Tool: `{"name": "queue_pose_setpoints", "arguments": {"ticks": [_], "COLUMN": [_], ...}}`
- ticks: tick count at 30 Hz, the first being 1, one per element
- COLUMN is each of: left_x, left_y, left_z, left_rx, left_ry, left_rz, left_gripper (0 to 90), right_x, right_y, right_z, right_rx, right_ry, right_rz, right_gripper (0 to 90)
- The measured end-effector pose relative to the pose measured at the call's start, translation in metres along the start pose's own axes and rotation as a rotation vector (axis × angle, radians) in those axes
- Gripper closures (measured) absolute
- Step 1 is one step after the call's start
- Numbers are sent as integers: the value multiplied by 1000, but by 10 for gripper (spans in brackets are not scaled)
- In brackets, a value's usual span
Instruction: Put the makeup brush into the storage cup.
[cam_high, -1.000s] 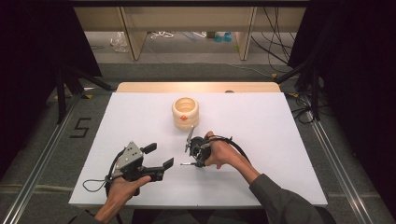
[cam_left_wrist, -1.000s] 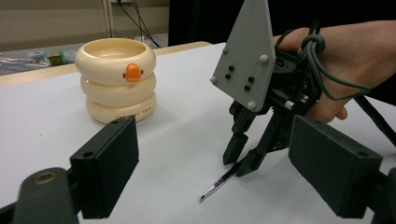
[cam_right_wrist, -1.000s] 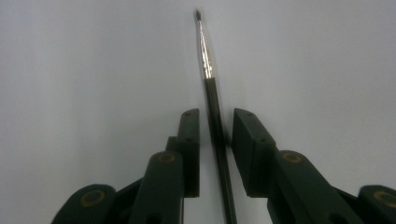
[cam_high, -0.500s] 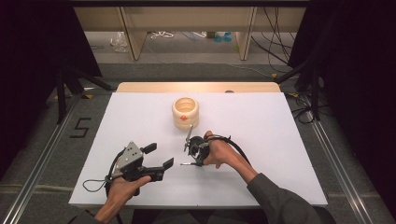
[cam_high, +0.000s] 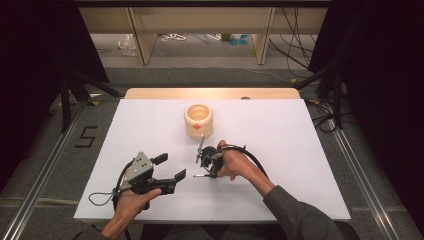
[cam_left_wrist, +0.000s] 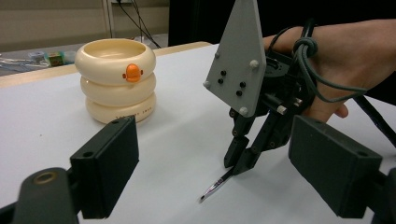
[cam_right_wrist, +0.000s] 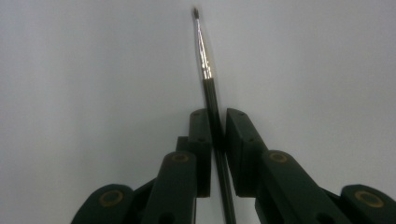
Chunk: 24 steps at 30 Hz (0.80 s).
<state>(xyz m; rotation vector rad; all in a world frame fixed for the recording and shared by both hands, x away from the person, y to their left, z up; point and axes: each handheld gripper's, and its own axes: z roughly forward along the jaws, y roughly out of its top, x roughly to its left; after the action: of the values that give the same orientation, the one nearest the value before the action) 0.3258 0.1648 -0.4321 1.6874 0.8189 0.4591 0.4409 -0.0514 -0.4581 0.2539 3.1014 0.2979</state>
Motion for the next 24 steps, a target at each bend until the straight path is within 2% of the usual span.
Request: {"name": "queue_pose_setpoints", "arguments": {"ticks": [3, 4, 6, 7, 12, 13, 21, 24], "left_x": [0, -1, -1, -1, -1, -1, -1, 0], "left_y": [0, -1, 0, -1, 0, 0, 0, 0], "left_z": [0, 0, 0, 0, 0, 0, 0, 0], "left_rx": [0, -1, -1, 0, 0, 0, 0, 0], "left_ry": [0, 7, 10, 11, 8, 8, 11, 2], "left_rz": [-2, -23, -24, -24, -22, -22, -24, -6], "left_gripper": [156, 156, 156, 156, 156, 156, 156, 156], "right_x": [0, 0, 0, 0, -2, -4, -2, -3], "right_y": [0, 0, 0, 1, 1, 1, 2, 1], "right_z": [0, 0, 0, 0, 0, 0, 0, -1], "right_rx": [-2, -2, 10, 5, 7, 22, 29, 19], "right_ry": [2, 3, 3, 1, 15, -10, -12, -14], "right_rz": [1, 4, 14, -1, 18, -23, -11, -11], "right_gripper": [825, 827, 830, 837, 848, 856, 857, 857]}}
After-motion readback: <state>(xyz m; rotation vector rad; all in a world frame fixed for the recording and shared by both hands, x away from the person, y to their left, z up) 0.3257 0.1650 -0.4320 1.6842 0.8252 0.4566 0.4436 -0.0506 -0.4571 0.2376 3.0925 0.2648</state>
